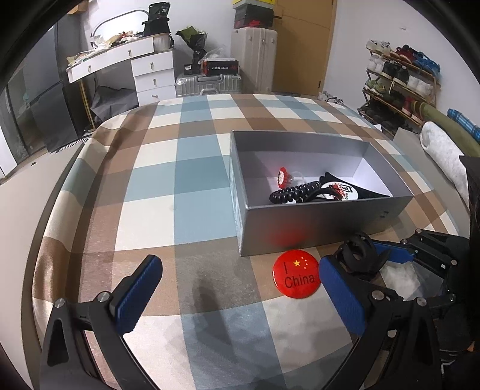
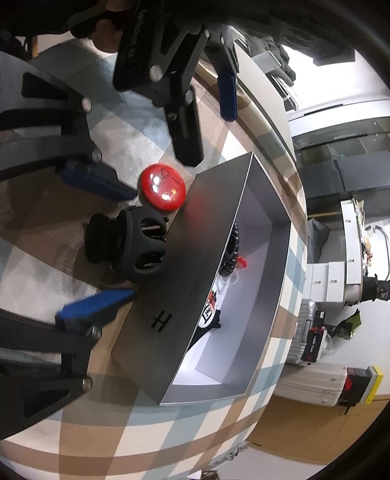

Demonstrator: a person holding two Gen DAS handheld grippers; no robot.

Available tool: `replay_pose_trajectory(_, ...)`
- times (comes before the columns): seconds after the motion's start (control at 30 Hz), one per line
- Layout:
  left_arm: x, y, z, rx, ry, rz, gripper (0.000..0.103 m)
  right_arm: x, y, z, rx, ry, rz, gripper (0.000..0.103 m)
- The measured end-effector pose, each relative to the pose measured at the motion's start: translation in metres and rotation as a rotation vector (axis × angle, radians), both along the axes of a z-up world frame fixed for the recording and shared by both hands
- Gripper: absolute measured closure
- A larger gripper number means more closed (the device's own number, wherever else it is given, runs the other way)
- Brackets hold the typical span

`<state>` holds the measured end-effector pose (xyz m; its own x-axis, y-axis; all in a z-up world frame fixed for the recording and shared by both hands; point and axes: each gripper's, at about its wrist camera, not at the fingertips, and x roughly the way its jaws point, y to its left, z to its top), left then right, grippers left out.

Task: Organize jewelry
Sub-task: 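Lower the right gripper onto the black claw clip and close it, then grasp the red 'I China' badge with the left gripper while the right holds the clip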

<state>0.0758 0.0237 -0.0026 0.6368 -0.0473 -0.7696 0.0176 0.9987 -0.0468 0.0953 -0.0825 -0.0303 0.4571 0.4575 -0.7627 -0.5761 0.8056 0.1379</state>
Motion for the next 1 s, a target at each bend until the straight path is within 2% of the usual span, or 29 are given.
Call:
replay_pose_trajectory(0.13,-0.001,-0.004,-0.001,0.004,0.006,-0.018,0.001,-0.005,-0.001,0.003,0.016,0.002,0.028,0.057)
replay_pose_trajectory(0.27,-0.001,-0.008,-0.002,0.002,0.018,-0.034,0.001,-0.011,-0.009,0.018,0.035,-0.045,0.02,0.057)
replay_pose_trajectory(0.4,0.0,-0.01,-0.005,0.016,0.031,-0.033,0.001,-0.013,-0.016,0.026,0.009,-0.094,-0.006,0.057)
replay_pose_trajectory(0.53,0.0,-0.01,-0.007,-0.021,0.046,-0.043,0.001,-0.008,-0.028,0.032,0.017,-0.103,-0.033,0.057)
replay_pose_trajectory(0.8,0.002,-0.025,-0.02,0.03,0.079,-0.067,0.002,-0.004,-0.051,0.048,0.061,-0.124,-0.092,0.057)
replay_pose_trajectory(0.87,0.003,-0.029,-0.024,0.038,0.096,-0.078,0.004,-0.003,-0.055,0.049,0.065,-0.126,-0.099,0.056)
replay_pose_trajectory(0.9,0.004,-0.031,-0.025,0.047,0.103,-0.082,0.009,-0.004,-0.056,0.051,0.066,-0.128,-0.101,0.056)
replay_pose_trajectory(1.0,0.002,-0.033,-0.024,0.056,0.093,-0.089,0.013,-0.003,-0.058,0.053,0.068,-0.134,-0.105,0.056)
